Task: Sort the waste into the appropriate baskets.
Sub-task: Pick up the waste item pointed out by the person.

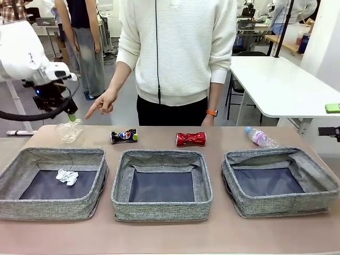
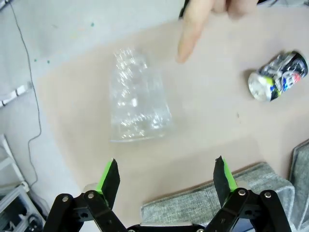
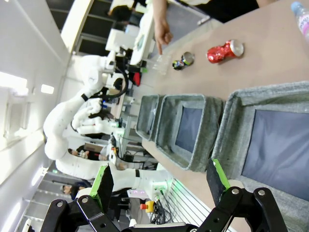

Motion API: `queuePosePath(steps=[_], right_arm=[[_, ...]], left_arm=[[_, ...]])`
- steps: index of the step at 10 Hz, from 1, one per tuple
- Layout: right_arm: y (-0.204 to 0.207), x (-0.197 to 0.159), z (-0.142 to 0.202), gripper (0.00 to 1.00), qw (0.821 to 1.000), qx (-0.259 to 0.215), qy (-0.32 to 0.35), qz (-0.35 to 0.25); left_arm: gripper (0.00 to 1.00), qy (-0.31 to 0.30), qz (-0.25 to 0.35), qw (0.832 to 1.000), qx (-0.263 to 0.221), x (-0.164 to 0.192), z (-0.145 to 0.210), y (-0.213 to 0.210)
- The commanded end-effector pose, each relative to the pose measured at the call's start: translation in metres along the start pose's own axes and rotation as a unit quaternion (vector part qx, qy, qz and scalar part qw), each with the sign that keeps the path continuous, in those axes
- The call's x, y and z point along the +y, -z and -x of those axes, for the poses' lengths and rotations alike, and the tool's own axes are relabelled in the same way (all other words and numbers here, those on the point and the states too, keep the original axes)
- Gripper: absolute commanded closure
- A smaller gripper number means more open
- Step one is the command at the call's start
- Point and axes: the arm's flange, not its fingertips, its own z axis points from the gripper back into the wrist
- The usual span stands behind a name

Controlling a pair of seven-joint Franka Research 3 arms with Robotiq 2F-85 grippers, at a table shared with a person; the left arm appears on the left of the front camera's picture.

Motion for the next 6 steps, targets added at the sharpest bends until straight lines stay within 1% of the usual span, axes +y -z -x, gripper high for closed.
queuePosePath(steps=[1, 2, 3, 4, 6], right_arm=[[-0.001, 0.003, 0.000, 0.00, 1.000, 0.002, 0.008, -0.001], [-0.001, 0.003, 0.000, 0.00, 1.000, 0.002, 0.008, -0.001], [-0.001, 0.003, 0.000, 0.00, 1.000, 0.002, 0.008, -0.001], [-0.001, 0.003, 0.000, 0.00, 1.000, 0.002, 0.008, -0.001], [-0.001, 0.003, 0.000, 0.00, 1.000, 0.002, 0.008, -0.001]], left_arm=[[0.00, -0.011, 0.034, 0.998, -0.053, 0.007, -0.017, 0.007], [0.00, -0.016, 0.026, 0.998, -0.050, 0.007, -0.026, 0.020], [0.00, -0.020, 0.004, 0.999, -0.042, 0.005, -0.031, 0.035], [0.00, -0.017, -0.003, 1.000, -0.020, 0.002, -0.034, 0.052], [0.00, -0.039, -0.029, 0.999, -0.008, 0.002, -0.031, 0.082]])
